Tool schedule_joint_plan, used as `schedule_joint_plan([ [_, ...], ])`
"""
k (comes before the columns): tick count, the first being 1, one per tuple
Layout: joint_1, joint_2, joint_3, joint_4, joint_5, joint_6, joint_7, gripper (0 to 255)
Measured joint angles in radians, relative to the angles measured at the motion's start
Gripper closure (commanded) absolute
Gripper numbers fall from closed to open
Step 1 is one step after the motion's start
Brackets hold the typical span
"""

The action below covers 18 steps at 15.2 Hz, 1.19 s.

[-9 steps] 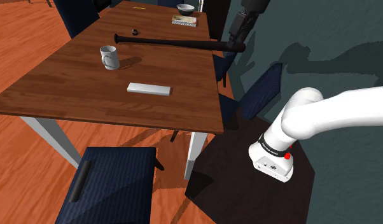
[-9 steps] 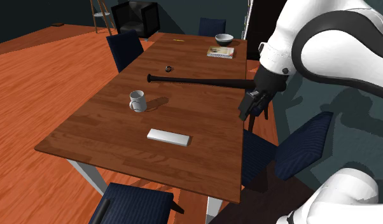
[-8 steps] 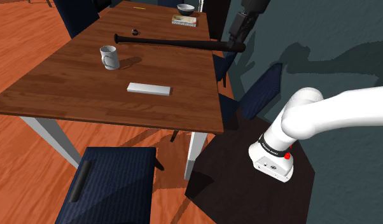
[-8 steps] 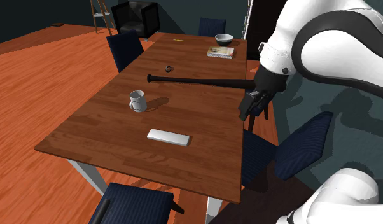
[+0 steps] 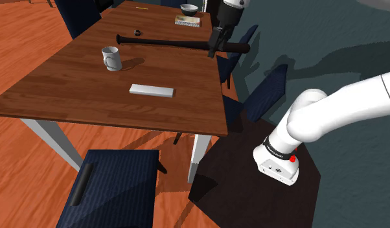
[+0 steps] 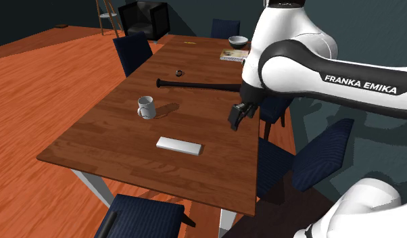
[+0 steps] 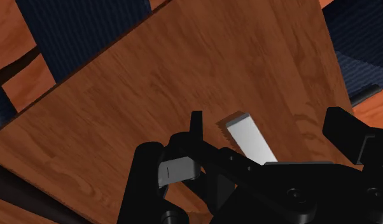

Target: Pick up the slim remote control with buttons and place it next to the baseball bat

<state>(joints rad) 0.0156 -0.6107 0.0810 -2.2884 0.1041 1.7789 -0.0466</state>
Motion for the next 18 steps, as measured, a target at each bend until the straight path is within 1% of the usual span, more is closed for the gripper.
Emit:
schedule_joint_plan([
  [8, 0.022, 0.280, 0.045, 0.079, -0.027, 0.173, -0.041, 0],
  [12, 0.032, 0.433, 0.069, 0.147, -0.054, 0.243, -0.051, 0],
  [18, 0.052, 0.660, 0.098, 0.284, -0.112, 0.309, -0.056, 0],
])
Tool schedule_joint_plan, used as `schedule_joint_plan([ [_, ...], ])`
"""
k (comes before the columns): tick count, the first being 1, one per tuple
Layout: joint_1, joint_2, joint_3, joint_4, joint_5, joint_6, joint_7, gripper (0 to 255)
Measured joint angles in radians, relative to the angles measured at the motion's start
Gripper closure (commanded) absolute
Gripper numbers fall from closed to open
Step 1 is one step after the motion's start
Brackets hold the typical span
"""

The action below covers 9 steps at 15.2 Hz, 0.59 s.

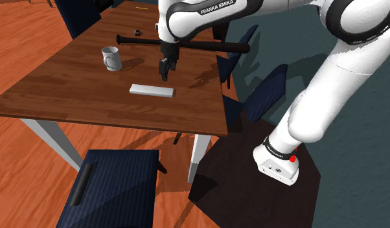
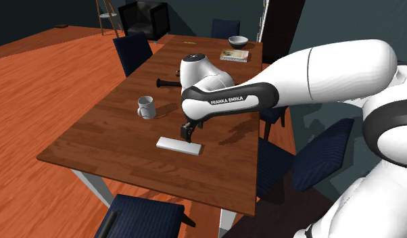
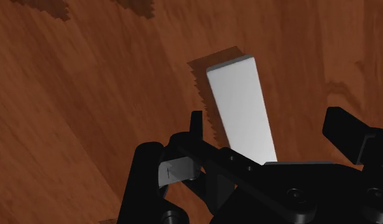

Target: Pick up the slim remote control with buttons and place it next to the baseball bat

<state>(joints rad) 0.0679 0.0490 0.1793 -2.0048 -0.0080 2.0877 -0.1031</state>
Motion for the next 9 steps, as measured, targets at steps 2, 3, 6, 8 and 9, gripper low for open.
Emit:
schedule_joint_plan([
  [2, 0.009, 0.085, 0.006, 0.062, -0.025, 0.013, -0.001, 0],
  [3, 0.016, 0.125, 0.009, 0.092, -0.037, 0.018, 0.001, 0],
  [6, 0.035, 0.240, 0.014, 0.189, -0.072, 0.021, -0.001, 0],
  [8, 0.047, 0.297, 0.015, 0.235, -0.089, 0.025, -0.001, 0],
  [9, 0.048, 0.311, 0.014, 0.241, -0.094, 0.033, -0.002, 0],
])
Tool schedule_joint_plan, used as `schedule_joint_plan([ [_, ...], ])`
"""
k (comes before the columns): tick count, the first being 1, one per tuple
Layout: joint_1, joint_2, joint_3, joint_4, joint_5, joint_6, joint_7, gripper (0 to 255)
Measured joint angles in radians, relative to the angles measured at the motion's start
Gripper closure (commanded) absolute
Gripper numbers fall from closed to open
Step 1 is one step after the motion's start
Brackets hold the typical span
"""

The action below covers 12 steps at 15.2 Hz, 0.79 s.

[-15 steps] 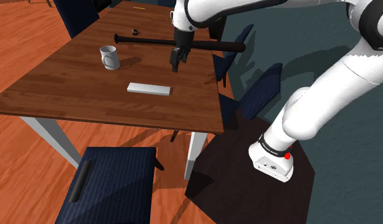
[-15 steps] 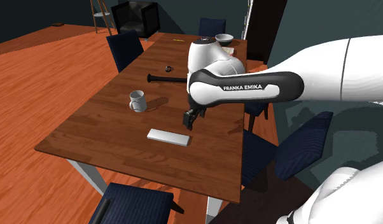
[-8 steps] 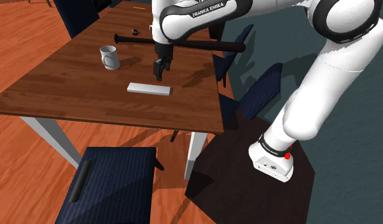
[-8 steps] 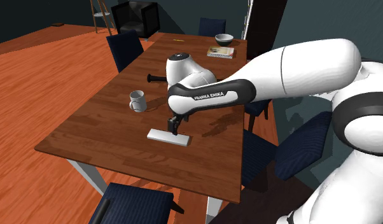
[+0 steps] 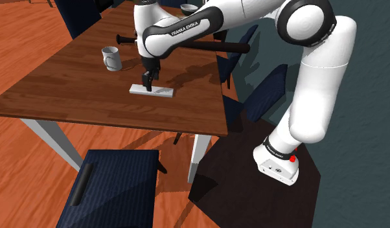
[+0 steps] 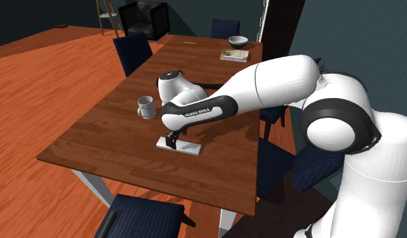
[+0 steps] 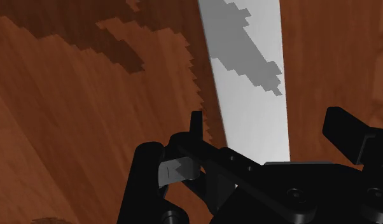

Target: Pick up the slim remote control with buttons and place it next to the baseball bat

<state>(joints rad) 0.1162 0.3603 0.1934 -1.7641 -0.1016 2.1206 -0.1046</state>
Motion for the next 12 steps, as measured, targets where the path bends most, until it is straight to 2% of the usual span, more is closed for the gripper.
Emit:
schedule_joint_plan([
  [6, 0.002, 0.047, -0.006, -0.020, -0.013, 0.065, 0.004, 0],
  [12, 0.003, 0.051, -0.006, -0.027, -0.015, 0.077, 0.006, 0],
])
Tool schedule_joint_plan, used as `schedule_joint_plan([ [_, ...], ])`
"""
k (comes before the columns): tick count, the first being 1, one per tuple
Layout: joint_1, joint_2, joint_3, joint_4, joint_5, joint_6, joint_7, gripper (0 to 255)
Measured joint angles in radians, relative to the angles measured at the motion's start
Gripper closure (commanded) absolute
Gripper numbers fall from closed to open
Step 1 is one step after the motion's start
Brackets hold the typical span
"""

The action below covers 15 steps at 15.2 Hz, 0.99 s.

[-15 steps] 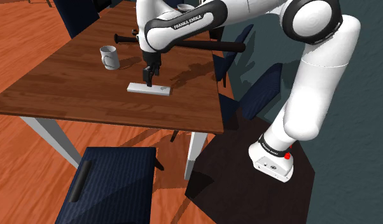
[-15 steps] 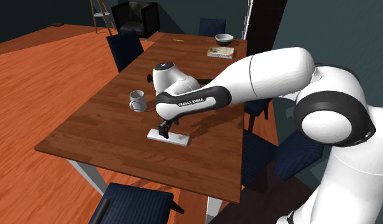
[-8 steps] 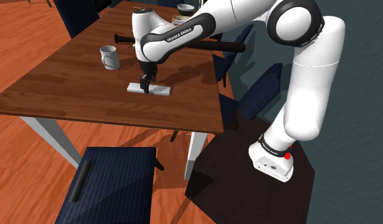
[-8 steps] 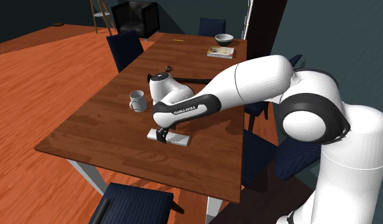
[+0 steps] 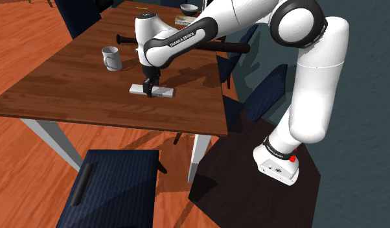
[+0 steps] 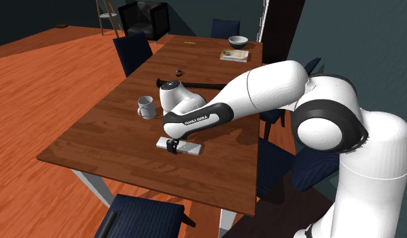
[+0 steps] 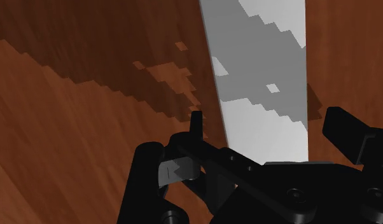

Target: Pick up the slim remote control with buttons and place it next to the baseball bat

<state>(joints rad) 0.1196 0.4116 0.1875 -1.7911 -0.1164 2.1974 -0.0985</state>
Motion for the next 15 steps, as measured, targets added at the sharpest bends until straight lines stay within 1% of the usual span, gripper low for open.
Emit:
schedule_joint_plan([
  [1, 0.000, 0.000, 0.000, 0.000, 0.000, 0.000, 0.000, 0],
  [2, 0.000, 0.000, 0.000, 0.000, 0.000, 0.000, 0.000, 255],
  [12, 0.000, -0.001, 0.000, 0.000, 0.000, 0.000, 0.000, 255],
  [15, -0.002, -0.017, 0.002, 0.005, 0.005, -0.022, -0.004, 255],
])
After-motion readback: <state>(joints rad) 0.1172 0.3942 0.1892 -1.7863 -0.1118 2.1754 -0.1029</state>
